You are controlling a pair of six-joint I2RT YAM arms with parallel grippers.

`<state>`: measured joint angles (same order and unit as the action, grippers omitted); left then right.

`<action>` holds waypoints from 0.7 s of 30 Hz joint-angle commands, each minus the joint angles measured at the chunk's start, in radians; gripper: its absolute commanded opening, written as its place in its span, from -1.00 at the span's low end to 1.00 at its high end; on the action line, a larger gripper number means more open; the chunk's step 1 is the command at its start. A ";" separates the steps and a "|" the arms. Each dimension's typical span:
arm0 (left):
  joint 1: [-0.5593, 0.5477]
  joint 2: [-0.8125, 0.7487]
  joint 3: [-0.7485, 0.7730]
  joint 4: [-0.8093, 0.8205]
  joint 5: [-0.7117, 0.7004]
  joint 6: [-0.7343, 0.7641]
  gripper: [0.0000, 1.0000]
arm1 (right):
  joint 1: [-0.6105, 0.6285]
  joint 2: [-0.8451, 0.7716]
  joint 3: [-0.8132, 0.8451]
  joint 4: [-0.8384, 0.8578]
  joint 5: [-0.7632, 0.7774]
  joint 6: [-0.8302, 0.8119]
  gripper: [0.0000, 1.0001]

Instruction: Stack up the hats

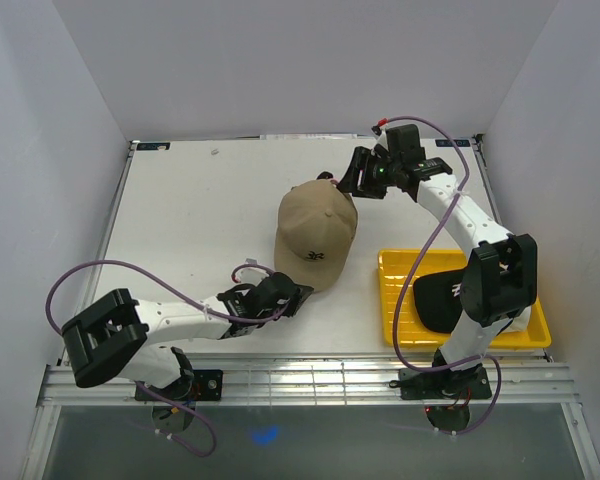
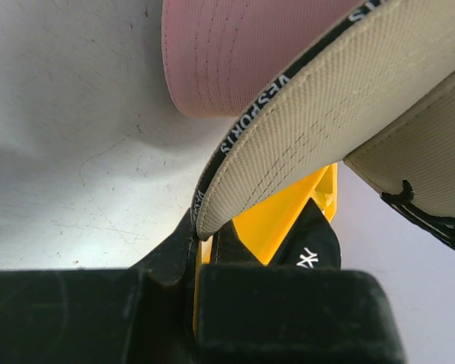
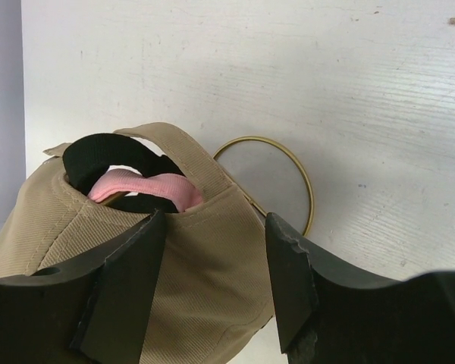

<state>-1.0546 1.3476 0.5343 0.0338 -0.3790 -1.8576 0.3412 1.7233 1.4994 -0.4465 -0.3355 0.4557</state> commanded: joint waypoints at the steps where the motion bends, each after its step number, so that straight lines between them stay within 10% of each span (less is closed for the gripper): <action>1: 0.016 0.051 -0.086 -0.250 0.064 0.009 -1.00 | 0.012 0.010 -0.027 -0.046 0.038 -0.040 0.20; 10: 0.041 0.104 -0.103 -0.189 0.117 0.034 -0.92 | 0.013 -0.005 -0.016 -0.069 0.053 -0.054 0.20; 21: 0.051 0.107 -0.100 -0.175 0.124 0.064 -0.15 | 0.013 -0.022 -0.016 -0.080 0.061 -0.063 0.21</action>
<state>-1.0077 1.4319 0.4728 0.0566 -0.2653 -1.8420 0.3511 1.7214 1.4937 -0.4629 -0.3157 0.4335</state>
